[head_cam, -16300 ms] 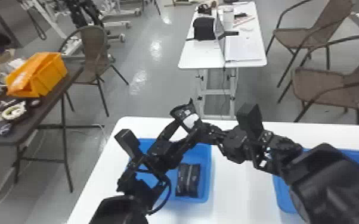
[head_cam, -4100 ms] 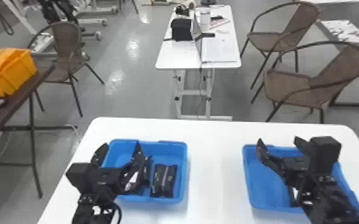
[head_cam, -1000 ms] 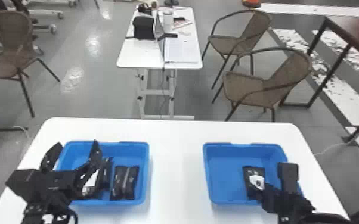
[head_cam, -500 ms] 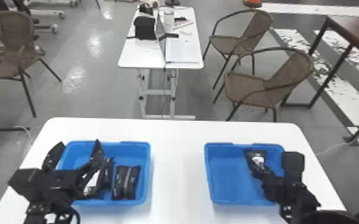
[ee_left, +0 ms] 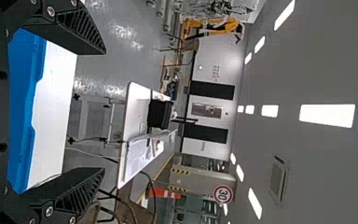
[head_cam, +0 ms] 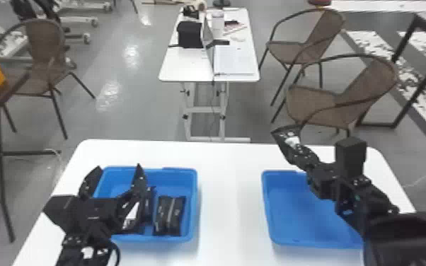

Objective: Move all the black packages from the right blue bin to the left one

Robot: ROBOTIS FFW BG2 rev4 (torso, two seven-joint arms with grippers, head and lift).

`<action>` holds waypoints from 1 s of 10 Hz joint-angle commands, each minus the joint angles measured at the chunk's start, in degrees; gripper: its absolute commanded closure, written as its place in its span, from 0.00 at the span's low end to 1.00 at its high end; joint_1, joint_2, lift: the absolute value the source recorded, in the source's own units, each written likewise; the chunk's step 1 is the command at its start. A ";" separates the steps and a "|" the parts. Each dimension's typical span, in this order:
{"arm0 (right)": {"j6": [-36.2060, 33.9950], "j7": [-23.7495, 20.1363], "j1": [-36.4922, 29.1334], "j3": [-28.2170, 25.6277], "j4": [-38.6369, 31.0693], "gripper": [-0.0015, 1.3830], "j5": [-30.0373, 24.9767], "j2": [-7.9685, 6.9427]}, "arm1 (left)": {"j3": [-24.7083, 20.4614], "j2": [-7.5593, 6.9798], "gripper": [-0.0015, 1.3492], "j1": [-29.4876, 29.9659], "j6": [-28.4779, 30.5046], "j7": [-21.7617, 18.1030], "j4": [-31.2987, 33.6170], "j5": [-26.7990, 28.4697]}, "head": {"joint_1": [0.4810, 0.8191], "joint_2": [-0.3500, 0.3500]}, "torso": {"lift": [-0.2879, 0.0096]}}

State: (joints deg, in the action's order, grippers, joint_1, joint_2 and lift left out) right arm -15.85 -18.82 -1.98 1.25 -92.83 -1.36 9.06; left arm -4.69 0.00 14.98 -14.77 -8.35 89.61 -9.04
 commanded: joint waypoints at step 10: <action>11.54 -6.41 15.96 25.73 11.00 0.91 7.24 0.79 | 4.42 0.15 0.11 -5.75 11.87 -2.20 5.48 -21.98 | 0.63 0.80 | 0.97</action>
State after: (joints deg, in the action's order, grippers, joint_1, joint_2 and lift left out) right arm -4.52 -25.19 13.51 25.94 -82.30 5.37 9.70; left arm -0.53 0.00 9.46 -2.88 -10.51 94.55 -29.66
